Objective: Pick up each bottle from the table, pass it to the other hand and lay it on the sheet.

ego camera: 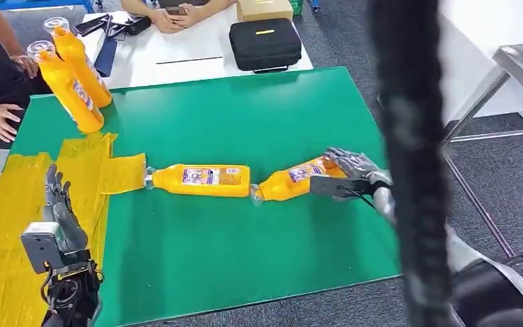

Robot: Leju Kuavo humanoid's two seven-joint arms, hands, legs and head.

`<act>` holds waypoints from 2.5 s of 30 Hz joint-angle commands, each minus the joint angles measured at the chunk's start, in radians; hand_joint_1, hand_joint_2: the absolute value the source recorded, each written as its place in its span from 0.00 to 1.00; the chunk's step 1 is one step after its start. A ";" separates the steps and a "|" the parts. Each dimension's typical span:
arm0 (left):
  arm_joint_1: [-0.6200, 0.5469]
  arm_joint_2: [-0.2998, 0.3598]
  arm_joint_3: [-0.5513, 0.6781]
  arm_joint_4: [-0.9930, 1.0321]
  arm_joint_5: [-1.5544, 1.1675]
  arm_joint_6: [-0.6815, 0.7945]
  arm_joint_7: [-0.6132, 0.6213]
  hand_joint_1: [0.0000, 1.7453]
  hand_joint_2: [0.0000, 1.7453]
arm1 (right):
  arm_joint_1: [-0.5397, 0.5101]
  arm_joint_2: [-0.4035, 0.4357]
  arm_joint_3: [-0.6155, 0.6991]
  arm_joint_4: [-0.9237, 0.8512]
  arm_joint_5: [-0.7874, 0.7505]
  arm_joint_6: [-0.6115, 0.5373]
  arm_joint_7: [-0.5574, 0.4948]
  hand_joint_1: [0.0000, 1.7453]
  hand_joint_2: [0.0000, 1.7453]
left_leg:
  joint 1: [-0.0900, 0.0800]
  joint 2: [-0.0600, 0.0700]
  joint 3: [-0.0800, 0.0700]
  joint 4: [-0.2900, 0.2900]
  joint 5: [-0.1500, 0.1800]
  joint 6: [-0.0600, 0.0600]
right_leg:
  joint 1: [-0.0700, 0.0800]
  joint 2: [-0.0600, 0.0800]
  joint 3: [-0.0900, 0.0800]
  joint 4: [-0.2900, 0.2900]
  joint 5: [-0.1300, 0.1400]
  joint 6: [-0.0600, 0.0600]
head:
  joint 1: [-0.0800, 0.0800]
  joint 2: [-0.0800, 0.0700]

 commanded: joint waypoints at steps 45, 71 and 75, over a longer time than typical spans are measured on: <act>-0.002 0.004 0.102 0.061 0.180 -0.259 0.088 0.00 0.00 | 0.126 -0.372 -0.394 -0.501 -0.553 0.409 -0.090 1.00 1.00 | -0.003 -0.003 0.011 0.002 -0.006 -0.003 | -0.002 -0.004 0.014 0.000 -0.006 0.002 | 0.000 0.000; -0.195 -0.093 -0.012 0.127 0.345 -0.400 0.143 0.00 1.00 | -0.216 0.537 -0.174 0.186 -0.366 0.011 -0.023 1.00 1.00 | 0.003 0.022 0.016 0.002 -0.007 -0.010 | 0.003 0.018 0.010 0.004 -0.002 -0.007 | 0.000 0.000; -0.190 -0.095 -0.002 0.124 0.347 -0.398 0.143 0.00 1.00 | -0.208 0.573 -0.168 0.202 -0.370 0.012 -0.028 1.00 1.00 | 0.005 0.013 0.011 0.000 -0.002 -0.008 | 0.004 0.012 0.006 0.003 -0.001 -0.005 | 0.001 0.000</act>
